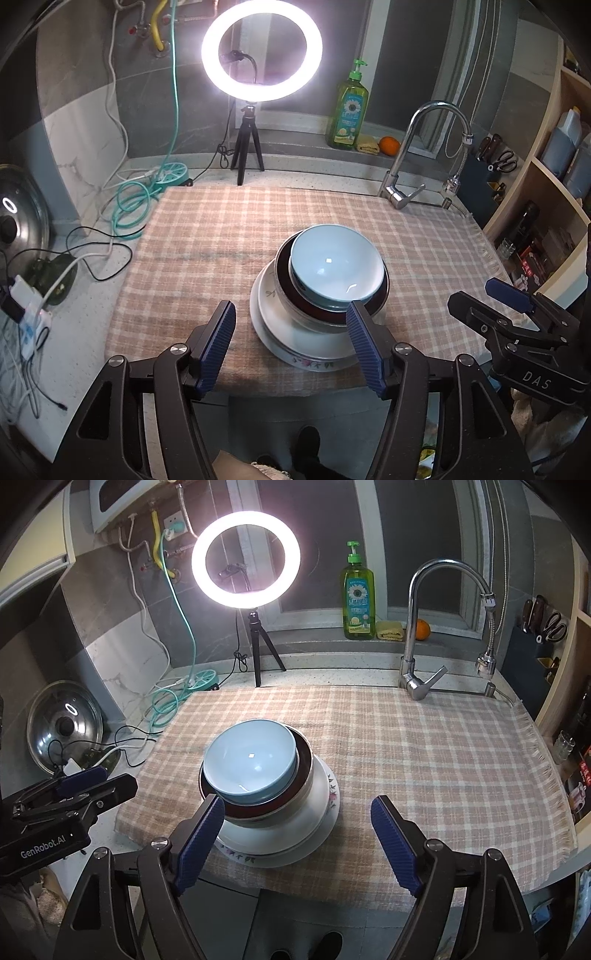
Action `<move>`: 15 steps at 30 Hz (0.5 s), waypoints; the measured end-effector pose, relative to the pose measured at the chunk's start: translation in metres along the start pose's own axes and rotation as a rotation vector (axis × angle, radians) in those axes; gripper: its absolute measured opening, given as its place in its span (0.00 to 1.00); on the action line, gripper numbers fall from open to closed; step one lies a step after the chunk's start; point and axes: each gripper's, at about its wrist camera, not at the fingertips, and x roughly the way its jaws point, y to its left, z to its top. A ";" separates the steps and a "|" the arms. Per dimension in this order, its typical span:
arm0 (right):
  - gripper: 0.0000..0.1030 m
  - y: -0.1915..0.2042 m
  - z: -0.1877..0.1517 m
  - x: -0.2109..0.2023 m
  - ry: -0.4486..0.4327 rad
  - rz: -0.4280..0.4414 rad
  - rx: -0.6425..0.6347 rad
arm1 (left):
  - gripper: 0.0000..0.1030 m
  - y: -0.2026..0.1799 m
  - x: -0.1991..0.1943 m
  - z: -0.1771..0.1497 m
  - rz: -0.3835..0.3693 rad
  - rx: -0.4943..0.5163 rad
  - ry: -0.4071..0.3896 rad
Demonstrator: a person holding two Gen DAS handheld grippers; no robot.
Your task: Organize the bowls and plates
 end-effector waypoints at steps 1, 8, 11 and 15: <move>0.76 0.000 0.000 0.000 -0.001 0.000 0.000 | 0.60 0.000 -0.001 0.001 -0.001 0.001 -0.002; 0.77 0.002 0.000 0.000 -0.004 -0.007 0.004 | 0.60 0.001 -0.002 0.004 -0.009 0.008 -0.004; 0.77 0.002 0.000 0.000 -0.003 -0.007 0.004 | 0.60 0.001 -0.001 0.004 -0.010 0.012 -0.005; 0.77 0.002 0.000 0.000 -0.001 -0.006 0.006 | 0.60 0.001 -0.001 0.004 -0.009 0.012 -0.005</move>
